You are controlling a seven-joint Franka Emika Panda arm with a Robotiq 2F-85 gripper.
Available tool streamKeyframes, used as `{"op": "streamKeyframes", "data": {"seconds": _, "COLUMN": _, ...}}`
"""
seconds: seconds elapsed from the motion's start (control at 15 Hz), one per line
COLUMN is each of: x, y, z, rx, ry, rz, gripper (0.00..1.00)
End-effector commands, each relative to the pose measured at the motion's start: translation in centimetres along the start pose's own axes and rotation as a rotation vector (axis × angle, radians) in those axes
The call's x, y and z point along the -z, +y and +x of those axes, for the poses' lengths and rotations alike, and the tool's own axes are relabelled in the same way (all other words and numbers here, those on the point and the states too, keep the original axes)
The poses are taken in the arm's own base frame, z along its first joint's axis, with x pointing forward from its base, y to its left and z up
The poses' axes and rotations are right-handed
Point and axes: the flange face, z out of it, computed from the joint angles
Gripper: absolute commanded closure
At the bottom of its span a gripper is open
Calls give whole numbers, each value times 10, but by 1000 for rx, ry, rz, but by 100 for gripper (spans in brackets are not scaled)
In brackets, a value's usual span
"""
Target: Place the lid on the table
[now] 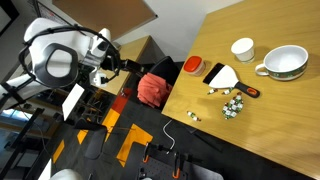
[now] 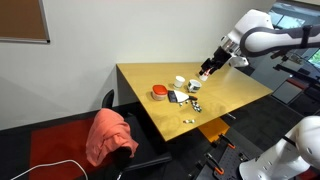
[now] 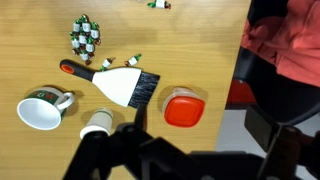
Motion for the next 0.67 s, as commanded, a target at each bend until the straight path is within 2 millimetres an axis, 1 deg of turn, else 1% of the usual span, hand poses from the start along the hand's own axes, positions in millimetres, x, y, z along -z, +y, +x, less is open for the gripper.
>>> {"op": "streamKeyframes", "data": {"seconds": 0.0, "x": -40, "y": 7, "z": 47, "rx": -86, "ry": 4, "rz": -39, "gripper": 0}}
{"op": "streamKeyframes", "data": {"seconds": 0.13, "x": -57, "y": 15, "z": 57, "rx": -115, "ry": -20, "rz": -55, "gripper": 0}}
{"op": "streamKeyframes", "data": {"seconds": 0.2, "x": -47, "y": 10, "z": 39, "rx": -81, "ry": -17, "rz": -35, "gripper": 0}}
{"op": "streamKeyframes", "data": {"seconds": 0.27, "x": -55, "y": 12, "z": 43, "rx": -86, "ry": -30, "rz": -39, "gripper": 0}}
{"op": "streamKeyframes", "data": {"seconds": 0.33, "x": -59, "y": 12, "z": 43, "rx": -86, "ry": -37, "rz": -40, "gripper": 0}}
{"op": "streamKeyframes", "data": {"seconds": 0.6, "x": -52, "y": 11, "z": 43, "rx": -84, "ry": -25, "rz": -38, "gripper": 0}}
